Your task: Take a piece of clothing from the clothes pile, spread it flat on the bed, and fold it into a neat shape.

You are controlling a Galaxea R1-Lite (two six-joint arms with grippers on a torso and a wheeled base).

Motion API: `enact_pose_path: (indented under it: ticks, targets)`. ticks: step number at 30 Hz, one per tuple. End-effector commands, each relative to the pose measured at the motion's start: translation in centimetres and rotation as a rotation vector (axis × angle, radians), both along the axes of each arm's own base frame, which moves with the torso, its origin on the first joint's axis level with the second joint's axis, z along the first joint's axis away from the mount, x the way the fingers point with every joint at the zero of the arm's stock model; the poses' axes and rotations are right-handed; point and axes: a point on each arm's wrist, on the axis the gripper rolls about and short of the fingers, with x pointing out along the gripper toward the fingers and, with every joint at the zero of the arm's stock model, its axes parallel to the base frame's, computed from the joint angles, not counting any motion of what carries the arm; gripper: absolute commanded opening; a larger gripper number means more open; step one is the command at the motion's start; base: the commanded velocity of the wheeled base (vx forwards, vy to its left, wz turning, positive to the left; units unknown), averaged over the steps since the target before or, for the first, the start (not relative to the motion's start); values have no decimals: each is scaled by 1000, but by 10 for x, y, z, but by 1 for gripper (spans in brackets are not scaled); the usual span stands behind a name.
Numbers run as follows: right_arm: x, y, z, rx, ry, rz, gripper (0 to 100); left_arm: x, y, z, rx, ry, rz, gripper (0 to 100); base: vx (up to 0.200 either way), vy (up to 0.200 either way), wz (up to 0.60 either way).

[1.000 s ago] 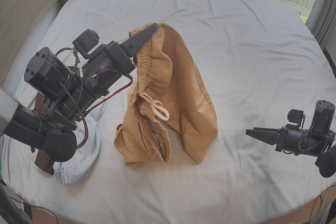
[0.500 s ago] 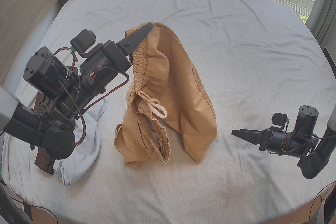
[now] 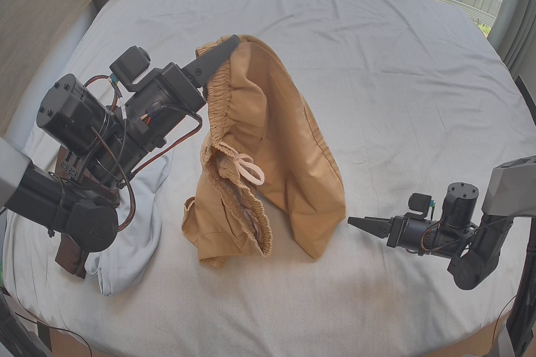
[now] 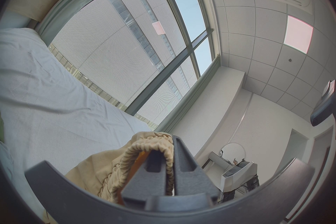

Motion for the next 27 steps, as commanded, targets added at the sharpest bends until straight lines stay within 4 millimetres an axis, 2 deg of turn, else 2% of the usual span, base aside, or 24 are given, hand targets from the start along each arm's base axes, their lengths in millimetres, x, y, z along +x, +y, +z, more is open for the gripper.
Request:
enact_pose_path:
  ticks: [1, 20, 27]
  targets:
    - [9, 6, -12, -6, 18, -3, 100, 0, 1, 1, -1, -1, 2, 0, 0, 0, 0]
    - [30, 20, -34, 3, 44, 17, 100, 0, 1, 2, -3, -5, 2, 0, 0, 0, 0]
    - [42, 32, -36, 21, 19, 36, 100, 0, 1, 2, -3, -8, 3, 0, 0, 0, 0]
